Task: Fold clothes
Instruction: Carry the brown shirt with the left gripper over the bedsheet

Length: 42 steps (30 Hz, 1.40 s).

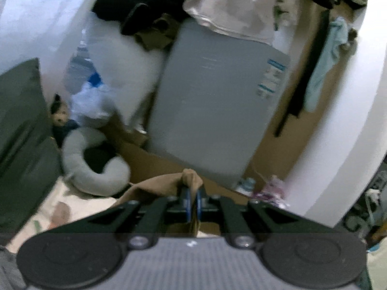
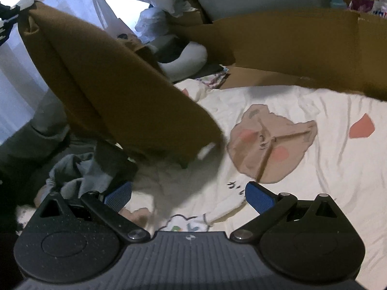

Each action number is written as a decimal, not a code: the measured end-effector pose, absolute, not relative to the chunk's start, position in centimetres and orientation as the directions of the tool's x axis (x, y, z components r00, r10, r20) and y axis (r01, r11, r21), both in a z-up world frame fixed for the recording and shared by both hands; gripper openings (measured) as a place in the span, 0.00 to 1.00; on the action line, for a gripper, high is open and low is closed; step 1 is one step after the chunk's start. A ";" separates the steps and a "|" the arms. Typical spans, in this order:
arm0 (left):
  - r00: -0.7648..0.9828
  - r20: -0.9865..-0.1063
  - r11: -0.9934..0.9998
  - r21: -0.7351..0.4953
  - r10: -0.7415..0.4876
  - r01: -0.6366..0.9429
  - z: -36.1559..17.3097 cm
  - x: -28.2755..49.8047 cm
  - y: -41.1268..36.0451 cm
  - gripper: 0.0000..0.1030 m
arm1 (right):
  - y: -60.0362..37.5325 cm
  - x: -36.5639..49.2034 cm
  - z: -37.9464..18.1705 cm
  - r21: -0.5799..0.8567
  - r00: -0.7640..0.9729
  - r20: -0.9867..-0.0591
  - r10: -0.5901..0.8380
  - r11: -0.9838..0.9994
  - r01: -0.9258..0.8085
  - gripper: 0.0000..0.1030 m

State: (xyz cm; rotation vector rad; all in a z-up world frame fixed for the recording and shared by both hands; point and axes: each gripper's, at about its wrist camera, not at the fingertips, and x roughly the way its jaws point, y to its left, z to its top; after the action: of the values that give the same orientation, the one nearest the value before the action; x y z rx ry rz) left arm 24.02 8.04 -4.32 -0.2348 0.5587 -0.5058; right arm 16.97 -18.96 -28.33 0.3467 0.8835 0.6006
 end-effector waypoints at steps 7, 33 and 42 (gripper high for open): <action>0.667 -0.453 0.803 -0.408 -0.592 0.435 -5.6 22.9 5.3 0.04 | -17.4 16.0 -31.1 0.556 0.453 -0.611 0.649 0.760 -0.337 1.00; 0.715 -0.576 0.907 -0.362 -0.397 0.213 -13.7 24.2 11.2 0.05 | -16.8 20.4 -40.2 0.774 0.434 -0.515 0.740 0.618 -0.135 0.86; 0.716 -0.653 0.918 -0.395 -0.247 -0.043 -18.5 21.6 18.5 0.05 | -19.1 23.9 -43.5 0.757 0.428 -0.559 0.710 0.647 -0.084 0.86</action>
State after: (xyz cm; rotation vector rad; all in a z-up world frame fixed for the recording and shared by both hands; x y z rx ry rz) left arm 21.61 18.48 -18.48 -0.4023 0.7692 -0.1160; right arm 23.87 -19.13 -43.45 0.7207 1.0163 0.5530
